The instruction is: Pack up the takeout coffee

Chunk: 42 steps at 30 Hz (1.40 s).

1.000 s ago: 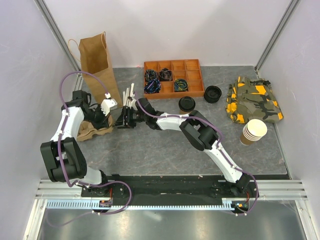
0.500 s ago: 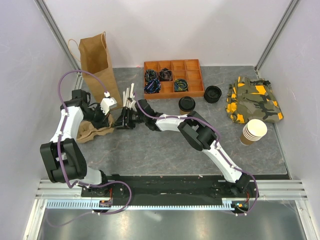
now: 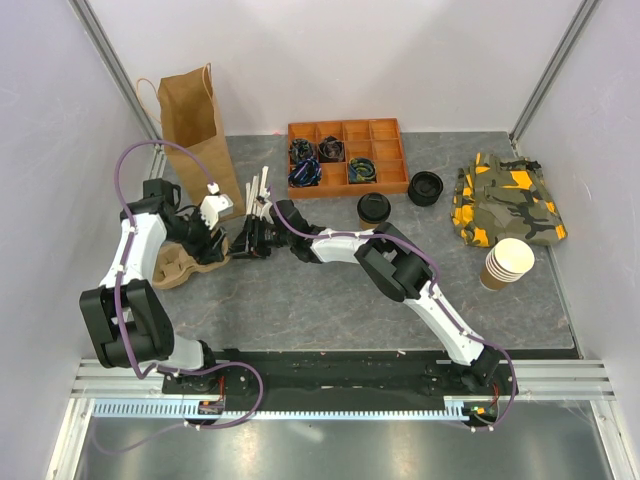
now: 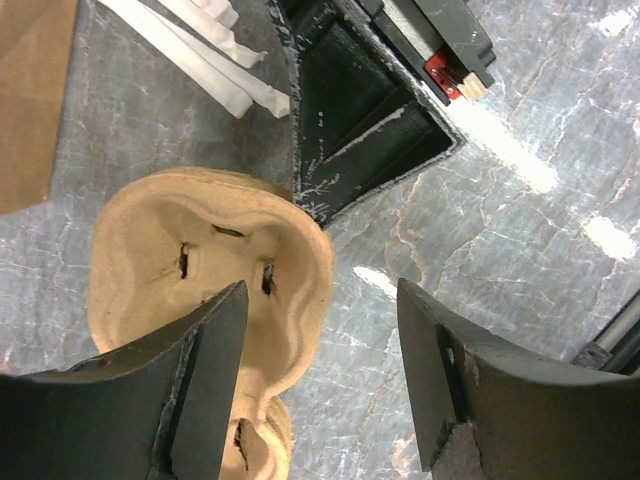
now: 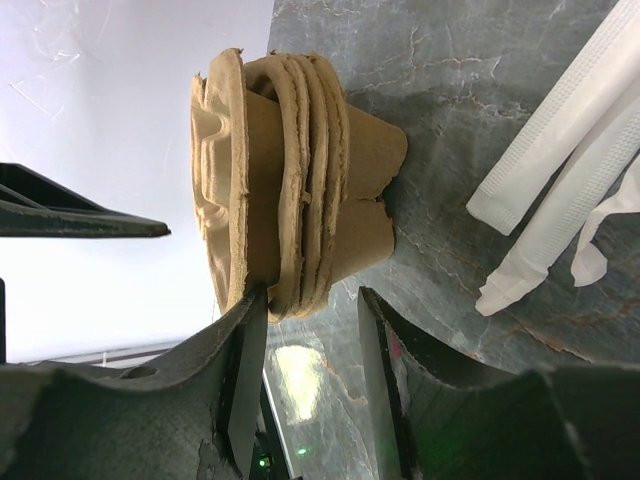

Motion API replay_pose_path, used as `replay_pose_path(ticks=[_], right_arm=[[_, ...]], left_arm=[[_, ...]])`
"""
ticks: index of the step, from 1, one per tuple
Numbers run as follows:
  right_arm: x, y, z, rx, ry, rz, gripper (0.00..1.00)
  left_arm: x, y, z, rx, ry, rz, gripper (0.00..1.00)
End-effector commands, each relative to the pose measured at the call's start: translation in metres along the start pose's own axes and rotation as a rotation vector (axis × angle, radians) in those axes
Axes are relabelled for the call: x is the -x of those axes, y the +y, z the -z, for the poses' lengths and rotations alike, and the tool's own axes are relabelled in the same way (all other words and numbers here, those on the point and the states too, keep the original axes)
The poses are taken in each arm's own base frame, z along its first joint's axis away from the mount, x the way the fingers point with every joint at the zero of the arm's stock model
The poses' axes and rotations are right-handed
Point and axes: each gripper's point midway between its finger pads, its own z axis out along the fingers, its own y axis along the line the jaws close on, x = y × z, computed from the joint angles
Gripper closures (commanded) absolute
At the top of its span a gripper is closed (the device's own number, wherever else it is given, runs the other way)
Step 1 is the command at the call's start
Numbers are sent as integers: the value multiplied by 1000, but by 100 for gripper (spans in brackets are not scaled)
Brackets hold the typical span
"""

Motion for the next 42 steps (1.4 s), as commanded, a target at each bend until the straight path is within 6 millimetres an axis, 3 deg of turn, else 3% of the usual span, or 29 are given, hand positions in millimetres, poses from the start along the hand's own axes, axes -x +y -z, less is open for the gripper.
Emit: replay_pose_path(ticks=[1,8,16,23,27,36,42], right_arm=[[1,4,-4,18,-16,14,51],[0,4,-3,15,-15,9,51],[0,3,-3,14,-14,4,50],[-1,2,-3,14,-14,4,50],[-2,0,-3,12,-13,5,50],[-1,-1,-4,12,-15,11,50],[-2,0,-6,14,-13,11,50]], left_arm=[[8,5,-3,32,-25,-41,32],[-1,7,-22,45,28,-64,35],[-4,13,-24,60,55,-61,52],[-13,8,-26,51,81,-67,48],[-13,8,-26,53,82,-66,59],[6,-4,2,60,45,-86,96],[13,-9,23,110,40,-116,98]])
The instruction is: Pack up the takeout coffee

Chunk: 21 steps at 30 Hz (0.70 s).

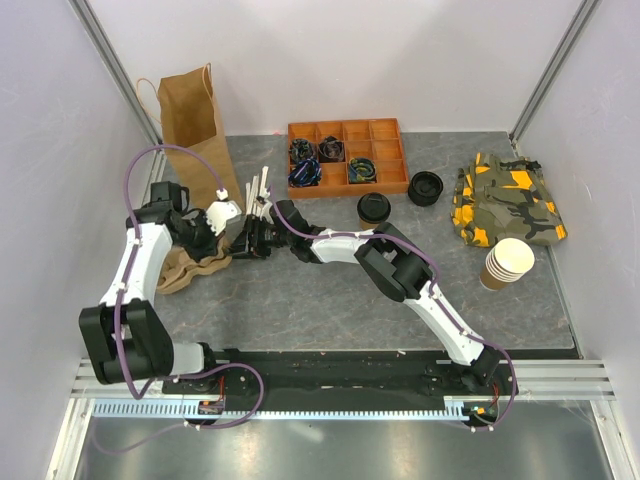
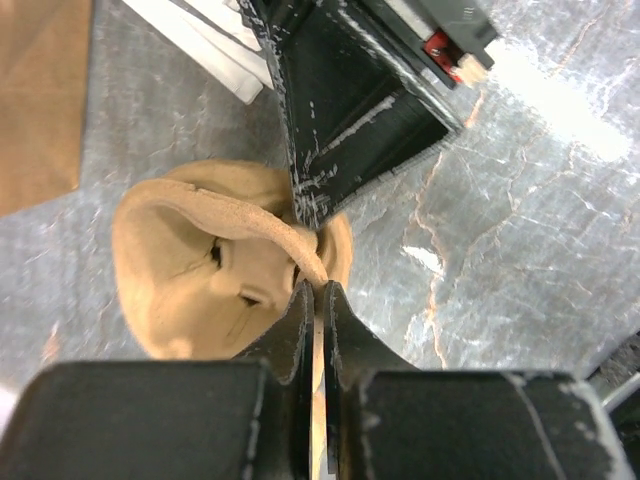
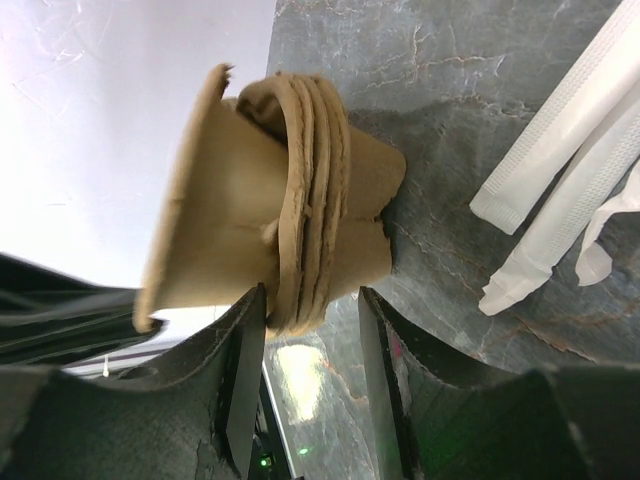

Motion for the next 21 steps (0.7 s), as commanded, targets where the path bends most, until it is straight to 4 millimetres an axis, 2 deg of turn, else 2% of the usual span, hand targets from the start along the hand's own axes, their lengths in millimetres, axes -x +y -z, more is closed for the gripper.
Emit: replay_pose_path(ticks=[1,11,18,21], right_arm=[[-2,1,-6,14,-12,12,50],[-3,5,-7,21,-11,22,50],[-3,8,-8,23,-12,30,49],[-3,8,-8,23,-12,32,49]], left_arm=[[18,-2,31,54,-39,-33,98],[45,13,63,150,-94,-78,98],[49,15,75,206,-104,-94,98],[57,16,82,241,-141,-102,98]])
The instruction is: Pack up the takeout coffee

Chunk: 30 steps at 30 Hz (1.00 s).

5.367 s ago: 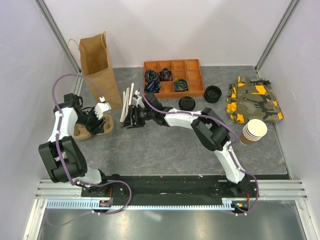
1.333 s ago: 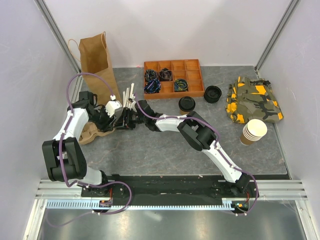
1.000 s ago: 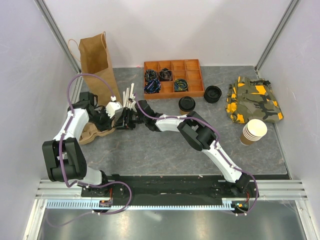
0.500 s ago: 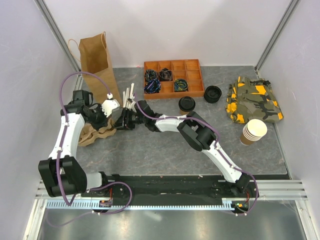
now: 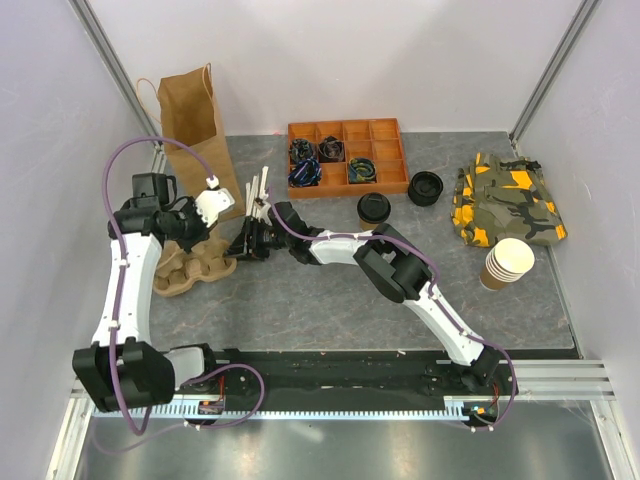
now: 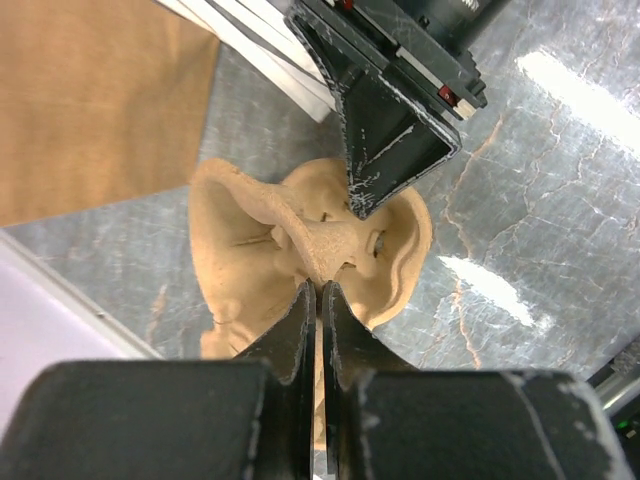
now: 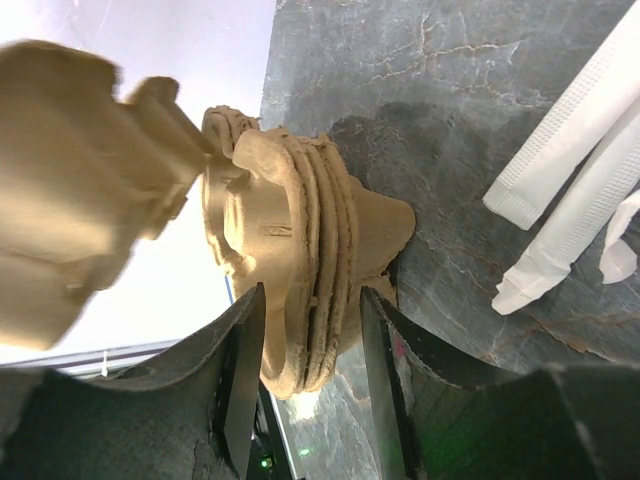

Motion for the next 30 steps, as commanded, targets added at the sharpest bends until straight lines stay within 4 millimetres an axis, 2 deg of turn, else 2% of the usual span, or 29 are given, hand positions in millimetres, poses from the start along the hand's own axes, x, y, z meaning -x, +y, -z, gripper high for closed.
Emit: replay_pose_path(ticks=[1,4,6,9,13,15,16,18,19,20,21,22,24,25,26,27,28,29,30], right_arm=[[2,7,-5,22,-15,33,49],[3,12,-4,35,-11,38,46],[7,23,-3,55,-14,49,43],[12,37,2,68,-14,79,37],[26,56,21,89,-22,98,25],[27,54,31,80,-10,86,22],[31,63,40,96,-6,97,19],[32,56,53,82,9,83,17],[33,67,60,99,13,90,16],[27,63,67,97,35,80,16],[27,66,73,106,41,83,15],[28,79,82,127,45,99,15],[22,78,96,129,80,126,15],[25,91,108,141,79,161,15],[19,81,116,98,107,147,15],[25,76,128,84,107,163,14],[30,85,144,91,103,219,15],[23,72,156,49,130,203,15],[34,79,175,45,102,234,14]], left_arm=[[24,13,20,100,-80,-14,98],[36,14,30,119,-122,-25,98],[42,13,36,119,-141,-33,98],[43,3,39,79,-141,-62,98],[40,-9,42,65,-144,-123,98],[40,-14,44,72,-147,-158,98],[40,-16,45,69,-149,-168,98],[43,-19,48,74,-164,-192,98],[44,-20,48,72,-170,-201,98],[44,-22,48,69,-171,-209,98],[46,-25,50,69,-178,-242,98],[48,-28,51,66,-185,-263,98],[50,-40,55,55,-199,-352,98],[51,-46,57,47,-212,-387,98],[48,-54,56,30,-212,-414,98],[48,-58,57,32,-217,-480,98],[47,-65,63,41,-226,-523,98],[37,-76,60,4,-209,-590,98],[33,-85,66,11,-212,-644,98]])
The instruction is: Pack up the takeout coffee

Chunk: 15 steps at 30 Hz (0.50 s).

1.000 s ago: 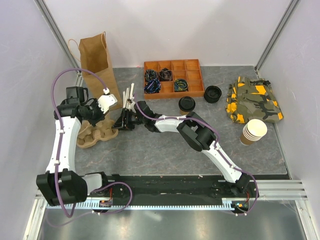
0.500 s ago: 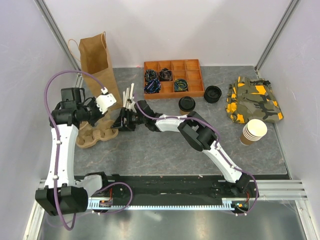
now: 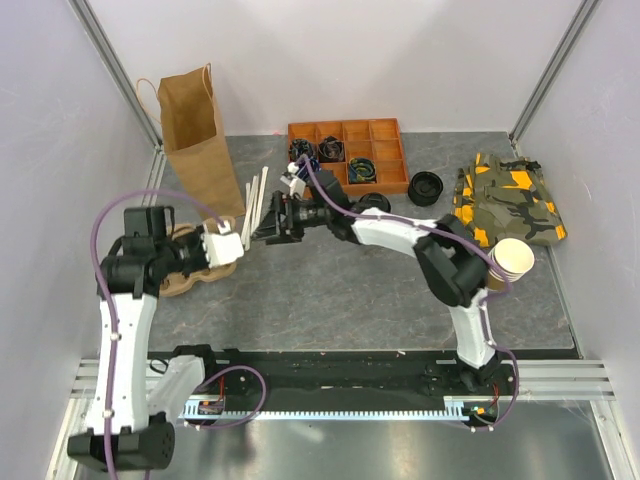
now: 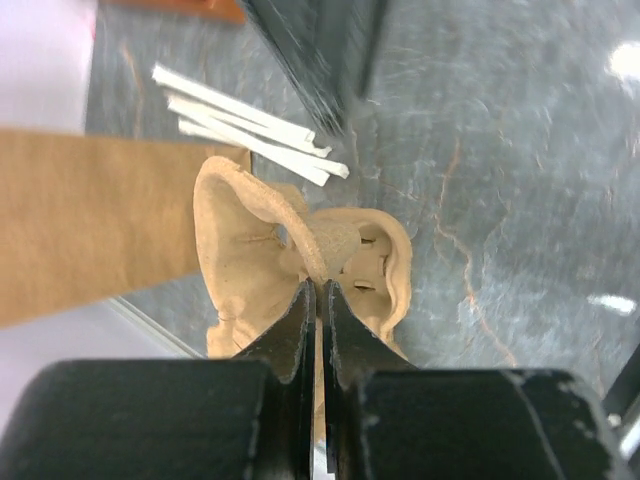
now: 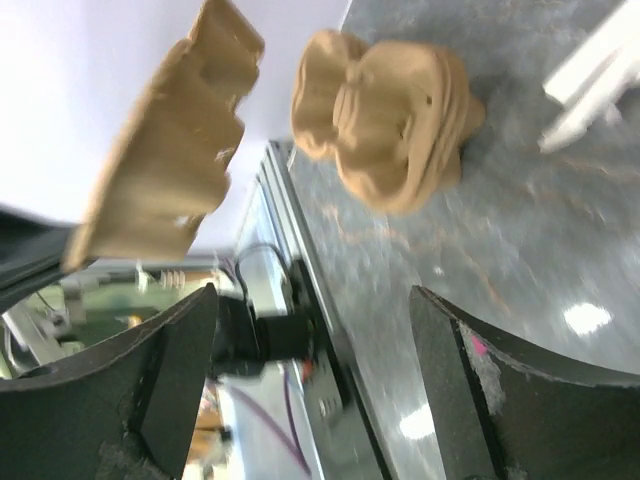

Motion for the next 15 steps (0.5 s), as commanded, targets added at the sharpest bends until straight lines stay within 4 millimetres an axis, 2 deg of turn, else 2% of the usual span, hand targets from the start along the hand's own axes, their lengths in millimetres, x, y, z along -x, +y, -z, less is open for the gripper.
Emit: replay_pose_path(ticks=[1,3,4,5,7,9,11,12,14,15], right_arm=[[-3,13,66,-26,41,166,13],[-6,14,82,-58,57,190,11],[-8,15,83,-61,69,230,11],[-9,15,83,-65,73,234,12],[-9,21,73,-52,82,246,12],[-15,17,60,-48,110,236,14],[-12,18,52,-41,112,237,14],[-19,12,43,-40,136,230,15],[-19,16,34,-23,146,234,16],[-28,12,24,-19,172,227,18]], left_arm=[[9,-42,13,-66,-62,-299,98],[6,-61,11,-93,-85,-427,98],[15,-68,15,-59,-128,-486,98],[13,-78,10,-71,-150,-557,98],[21,-92,12,-55,-206,-633,98],[22,-101,7,-61,-244,-699,98],[24,-112,3,-88,-288,-747,98],[23,-115,1,-100,-298,-760,98],[22,-121,-6,-125,-326,-812,98],[22,-123,-9,-133,-343,-821,98]])
